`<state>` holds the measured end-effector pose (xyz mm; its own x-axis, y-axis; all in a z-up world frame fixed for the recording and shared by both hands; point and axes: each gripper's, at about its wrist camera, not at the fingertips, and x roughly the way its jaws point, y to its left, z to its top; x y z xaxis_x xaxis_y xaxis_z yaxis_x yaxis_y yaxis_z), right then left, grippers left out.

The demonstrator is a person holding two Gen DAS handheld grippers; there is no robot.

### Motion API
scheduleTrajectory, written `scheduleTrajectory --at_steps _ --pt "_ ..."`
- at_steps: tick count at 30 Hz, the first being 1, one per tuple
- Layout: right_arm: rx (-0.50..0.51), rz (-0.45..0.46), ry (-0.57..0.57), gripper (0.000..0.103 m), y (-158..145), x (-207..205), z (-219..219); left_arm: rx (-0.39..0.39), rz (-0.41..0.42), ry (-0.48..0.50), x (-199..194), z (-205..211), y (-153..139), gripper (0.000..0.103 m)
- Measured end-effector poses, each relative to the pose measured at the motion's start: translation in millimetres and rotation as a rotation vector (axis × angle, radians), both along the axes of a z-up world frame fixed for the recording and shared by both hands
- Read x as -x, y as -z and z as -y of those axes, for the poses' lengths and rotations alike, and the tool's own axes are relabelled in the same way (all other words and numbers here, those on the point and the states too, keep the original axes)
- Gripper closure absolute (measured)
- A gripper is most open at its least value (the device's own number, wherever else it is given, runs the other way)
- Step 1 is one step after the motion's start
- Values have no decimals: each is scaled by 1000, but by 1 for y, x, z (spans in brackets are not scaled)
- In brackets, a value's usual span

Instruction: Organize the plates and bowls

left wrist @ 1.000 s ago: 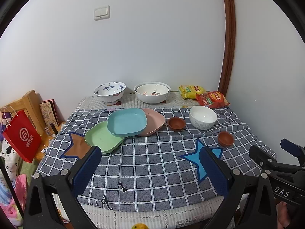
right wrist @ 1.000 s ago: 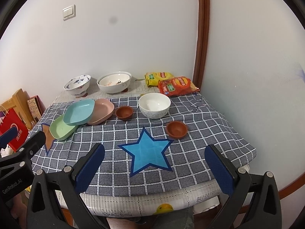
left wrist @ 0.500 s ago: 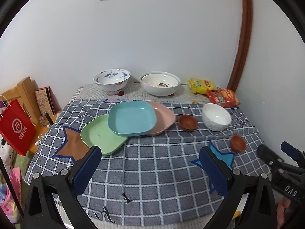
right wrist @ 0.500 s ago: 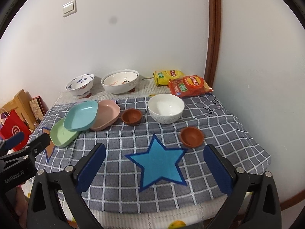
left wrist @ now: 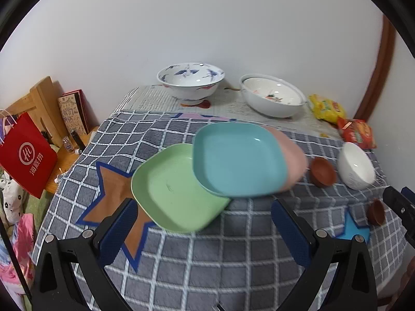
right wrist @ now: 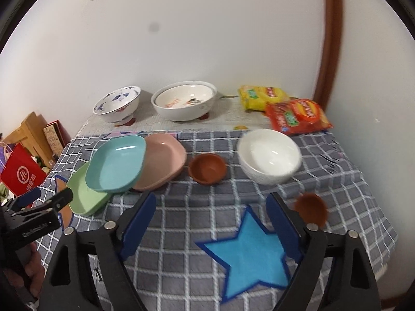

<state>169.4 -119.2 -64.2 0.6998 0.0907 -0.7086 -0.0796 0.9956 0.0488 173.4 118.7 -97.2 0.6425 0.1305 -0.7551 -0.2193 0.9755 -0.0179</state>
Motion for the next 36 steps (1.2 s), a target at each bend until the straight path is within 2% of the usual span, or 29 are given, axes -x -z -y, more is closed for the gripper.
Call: scheduleTrajectory --at_steps 6,12,16,28,36 --pt "16 -29 -66 27 12 -46 -41 -33 -25 1 -34 -15 11 1" --pt "-2 -70 -111 35 32 -84 -73 -34 -53 38 -66 -21 26 9" --pt "-29 -111 -128 36 49 -105 -86 -28 -73 51 -86 -22 36 24" --pt "-45 -153 -149 36 76 -133 -104 16 -92 91 -116 -24 51 30" --pt "-66 -173 -157 37 86 -142 -107 -1 -116 89 -124 -25 58 43"
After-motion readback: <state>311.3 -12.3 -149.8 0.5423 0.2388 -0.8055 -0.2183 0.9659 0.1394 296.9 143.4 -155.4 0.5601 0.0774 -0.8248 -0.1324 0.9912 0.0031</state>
